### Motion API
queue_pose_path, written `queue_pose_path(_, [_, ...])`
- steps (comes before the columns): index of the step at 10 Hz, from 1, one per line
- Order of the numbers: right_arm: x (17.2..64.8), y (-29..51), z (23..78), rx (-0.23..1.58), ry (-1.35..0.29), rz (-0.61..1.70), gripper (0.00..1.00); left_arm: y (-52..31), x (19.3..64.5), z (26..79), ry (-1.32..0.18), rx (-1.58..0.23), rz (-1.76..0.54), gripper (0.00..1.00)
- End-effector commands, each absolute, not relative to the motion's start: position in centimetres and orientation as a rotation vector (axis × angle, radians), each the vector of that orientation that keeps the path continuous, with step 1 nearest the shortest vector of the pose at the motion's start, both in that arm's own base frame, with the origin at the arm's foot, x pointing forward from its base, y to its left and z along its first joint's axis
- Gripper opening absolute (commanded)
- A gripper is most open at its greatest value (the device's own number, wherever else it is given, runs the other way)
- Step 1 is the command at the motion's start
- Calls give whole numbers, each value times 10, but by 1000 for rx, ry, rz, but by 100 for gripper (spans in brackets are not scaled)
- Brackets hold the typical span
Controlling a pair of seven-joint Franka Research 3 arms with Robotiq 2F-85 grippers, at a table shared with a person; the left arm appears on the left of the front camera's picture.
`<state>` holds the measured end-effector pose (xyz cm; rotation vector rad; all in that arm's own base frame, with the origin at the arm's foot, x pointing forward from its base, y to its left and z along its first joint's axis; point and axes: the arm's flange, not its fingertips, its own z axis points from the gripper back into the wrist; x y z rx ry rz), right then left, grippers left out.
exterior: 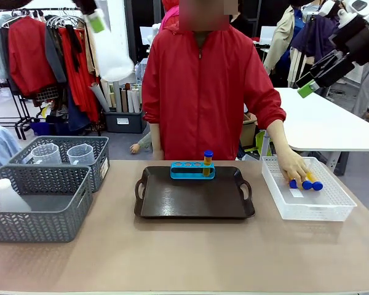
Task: Prepare the laboratory tools.
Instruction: Pick up one Small flask and place it on the Handle tray.
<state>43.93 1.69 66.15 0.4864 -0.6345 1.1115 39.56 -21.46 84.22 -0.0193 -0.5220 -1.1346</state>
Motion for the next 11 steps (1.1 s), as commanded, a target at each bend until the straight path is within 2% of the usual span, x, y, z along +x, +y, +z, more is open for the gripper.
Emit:
queue_pose_path(1, [438, 17, 662, 490, -637, 1121, 100, -246, 397, 839, -580, -44, -1258, 0])
queue_pose_path(6, [438, 17, 662, 490, -637, 1121, 100, -379, 394, 746, -593, 33, -1562, 0])
queue_pose_path(9, [438, 17, 662, 490, -637, 1121, 100, -418, 399, 701, -625, 94, -1675, 0])
queue_pose_path(11, [438, 17, 662, 490, -637, 1121, 100, -414, 405, 698, -567, 56, -1642, 0])
